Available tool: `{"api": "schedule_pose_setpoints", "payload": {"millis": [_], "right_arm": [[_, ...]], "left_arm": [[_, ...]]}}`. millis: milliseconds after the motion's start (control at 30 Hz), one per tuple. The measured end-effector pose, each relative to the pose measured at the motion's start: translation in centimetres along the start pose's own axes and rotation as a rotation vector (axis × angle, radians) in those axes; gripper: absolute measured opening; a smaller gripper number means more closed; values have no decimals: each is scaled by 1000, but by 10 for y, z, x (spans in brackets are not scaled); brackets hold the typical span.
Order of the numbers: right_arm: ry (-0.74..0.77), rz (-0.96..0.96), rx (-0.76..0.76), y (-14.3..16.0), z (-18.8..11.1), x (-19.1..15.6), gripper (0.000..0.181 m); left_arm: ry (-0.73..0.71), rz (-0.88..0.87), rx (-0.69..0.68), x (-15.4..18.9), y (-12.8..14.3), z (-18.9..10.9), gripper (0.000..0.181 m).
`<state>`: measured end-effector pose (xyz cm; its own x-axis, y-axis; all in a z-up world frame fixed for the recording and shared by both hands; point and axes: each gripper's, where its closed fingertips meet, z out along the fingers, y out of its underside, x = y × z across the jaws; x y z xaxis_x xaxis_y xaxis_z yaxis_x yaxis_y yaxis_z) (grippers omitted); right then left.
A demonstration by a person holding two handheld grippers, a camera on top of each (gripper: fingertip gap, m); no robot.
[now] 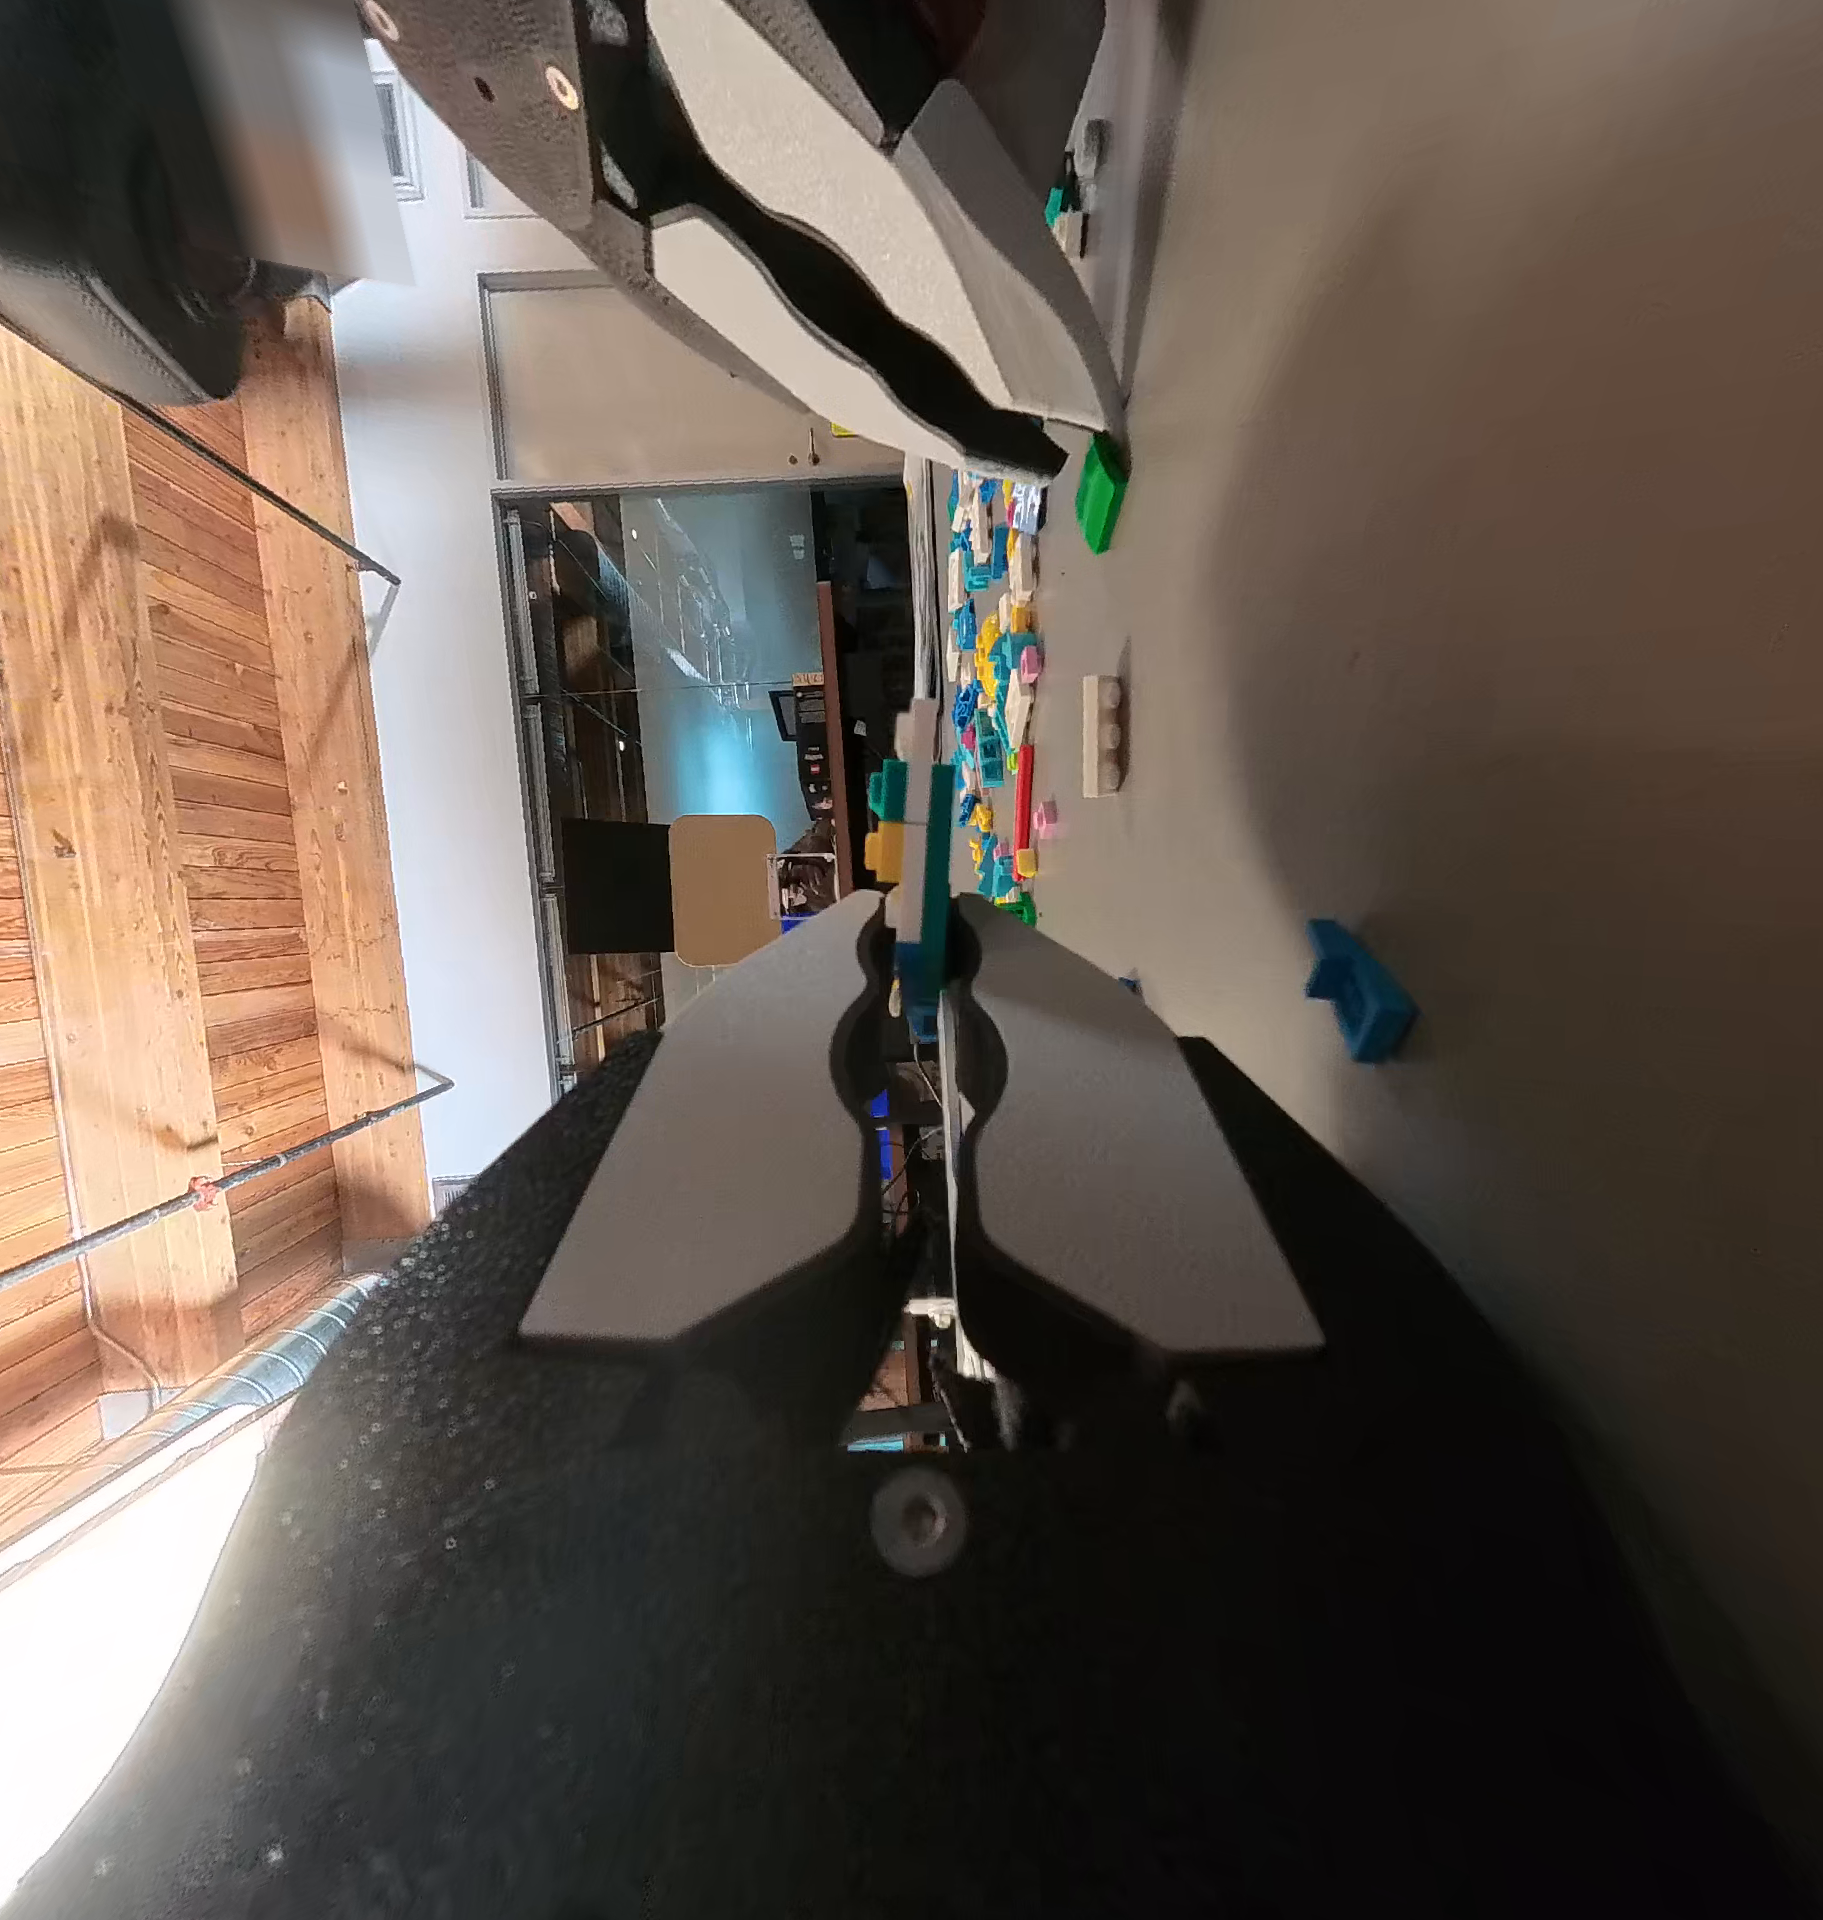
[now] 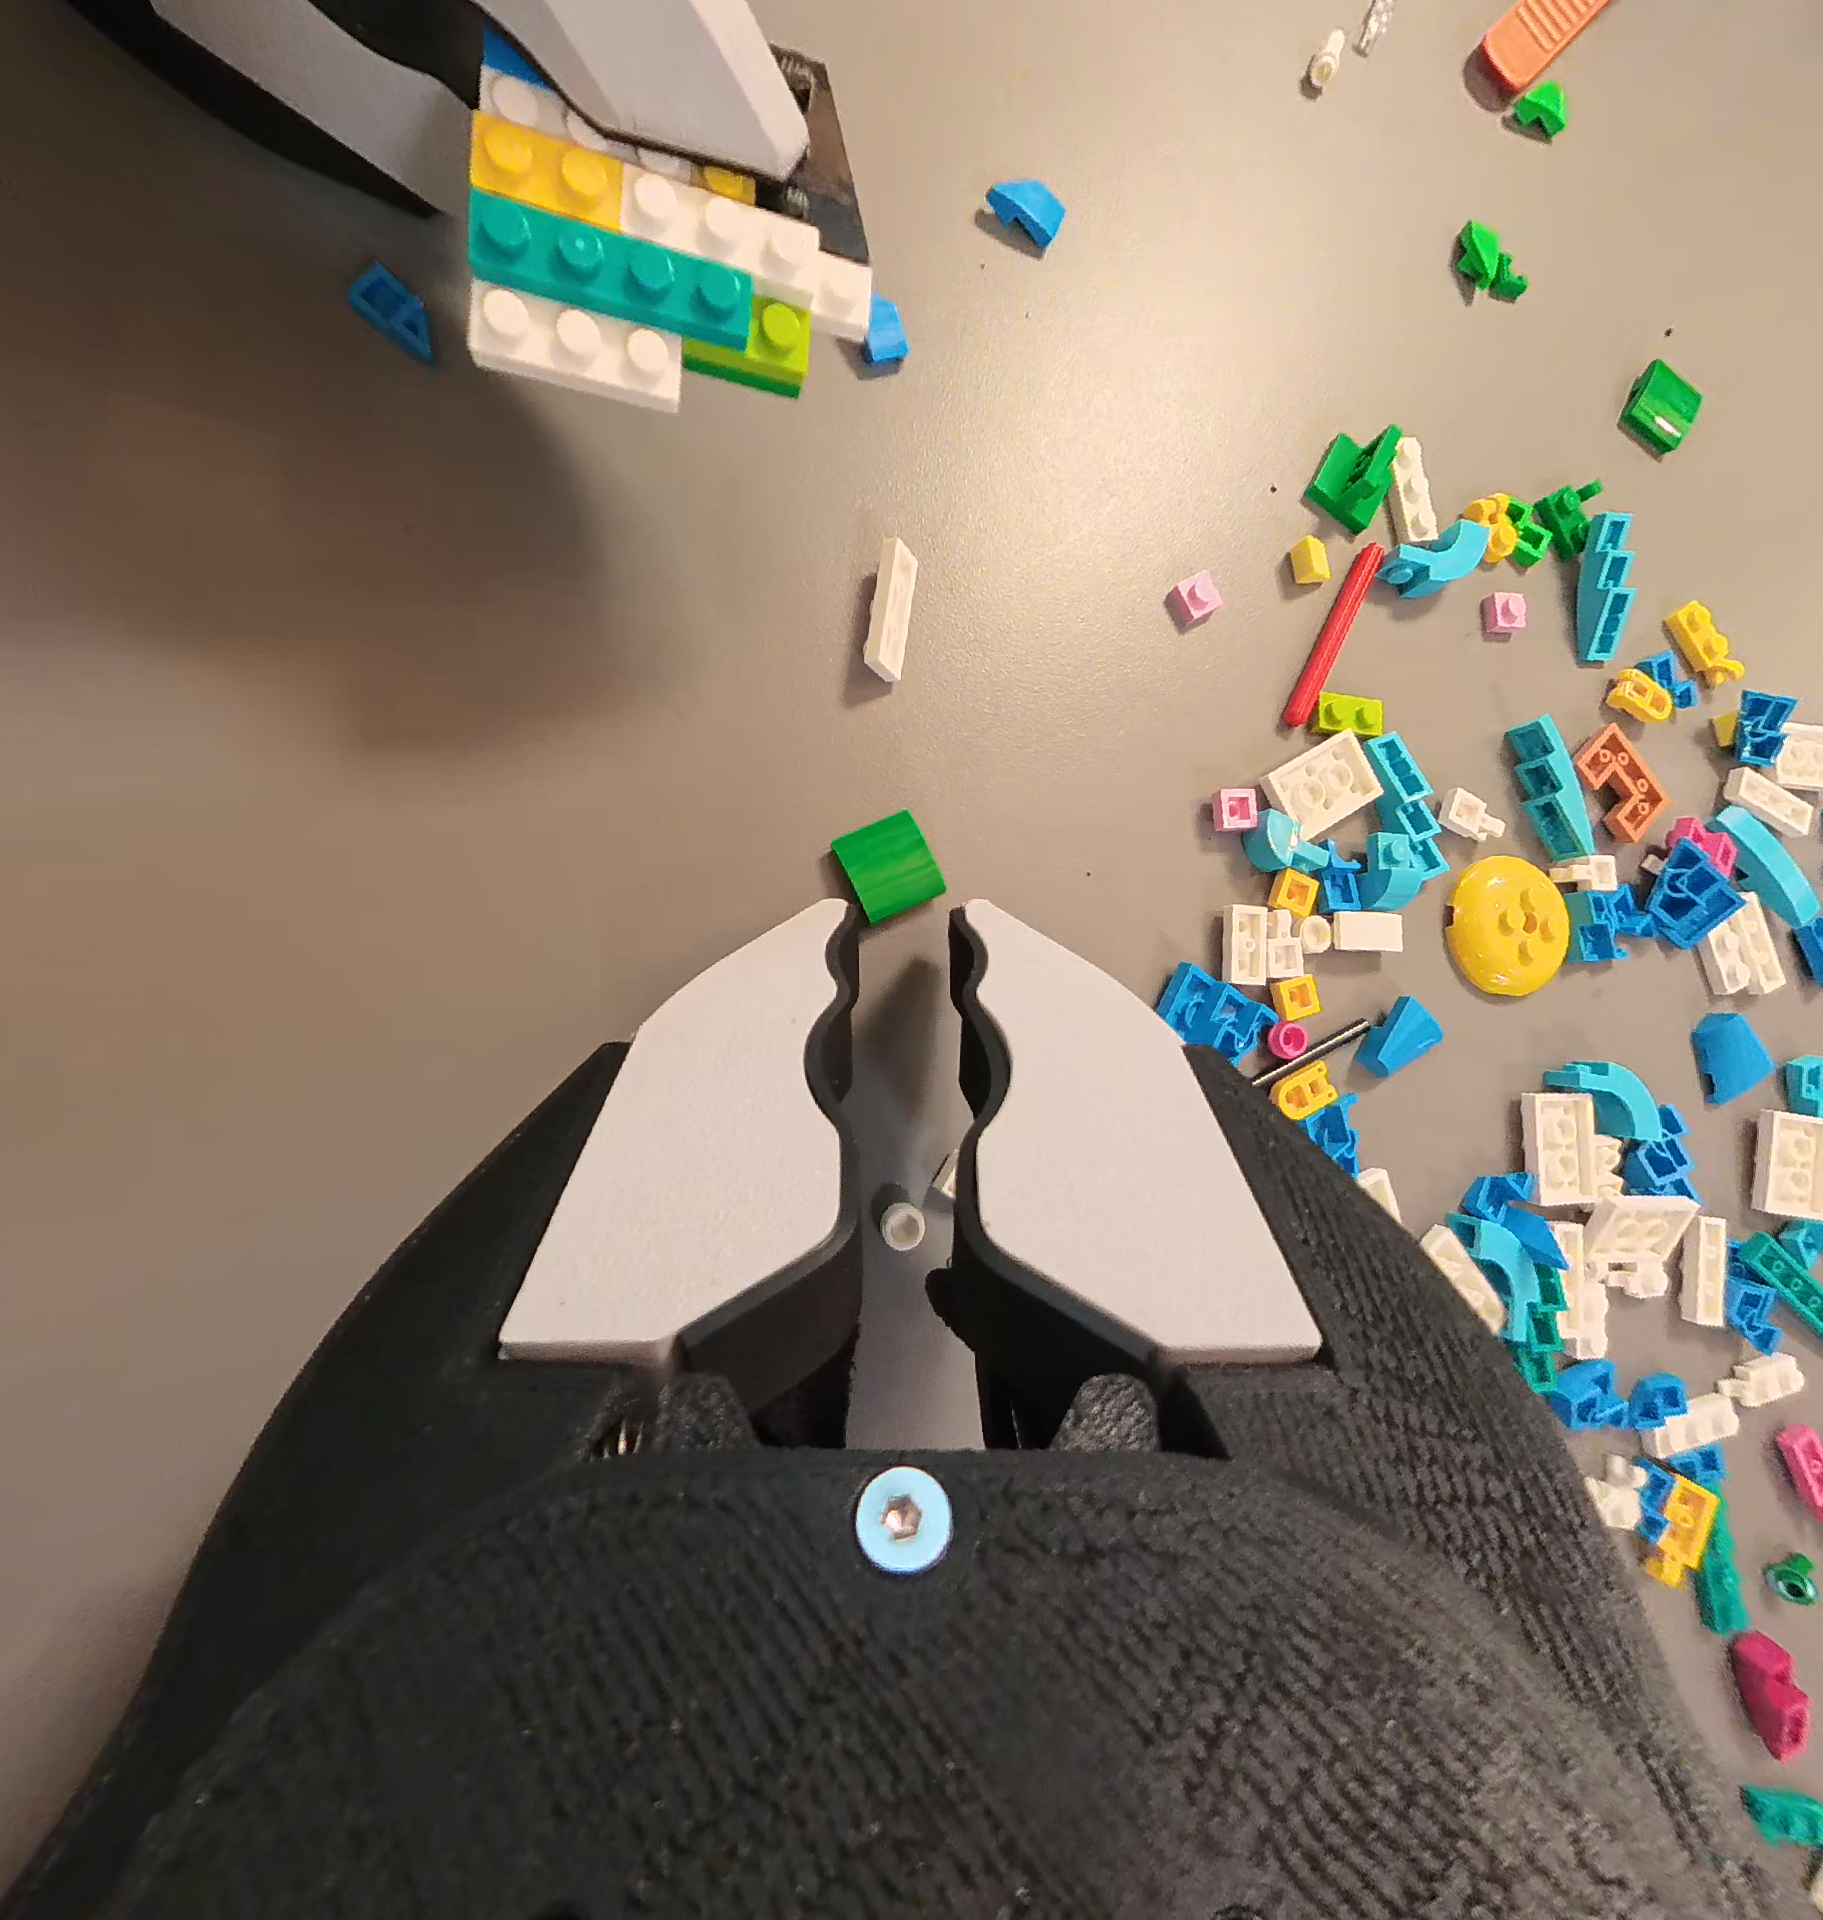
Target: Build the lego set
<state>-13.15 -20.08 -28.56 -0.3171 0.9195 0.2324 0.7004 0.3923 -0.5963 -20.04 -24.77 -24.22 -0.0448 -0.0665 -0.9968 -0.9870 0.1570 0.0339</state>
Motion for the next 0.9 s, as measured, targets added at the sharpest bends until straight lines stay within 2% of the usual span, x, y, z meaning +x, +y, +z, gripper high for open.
{"api": "schedule_pose_setpoints", "payload": {"millis": [267, 500, 667, 900], "right_arm": [[23, 27, -1, 1, 1, 5, 16], [257, 90, -5, -9, 4, 32, 15], [149, 169, 75, -17, -1, 24, 15], [146, 106, 3, -7, 6, 19, 15]], "left_arm": [[4, -4, -1, 1, 0, 0, 8], [4, -7, -3, 1, 0, 0, 8], [6, -10, -3, 2, 0, 0, 8], [8, -11, -3, 2, 0, 0, 8]]}}
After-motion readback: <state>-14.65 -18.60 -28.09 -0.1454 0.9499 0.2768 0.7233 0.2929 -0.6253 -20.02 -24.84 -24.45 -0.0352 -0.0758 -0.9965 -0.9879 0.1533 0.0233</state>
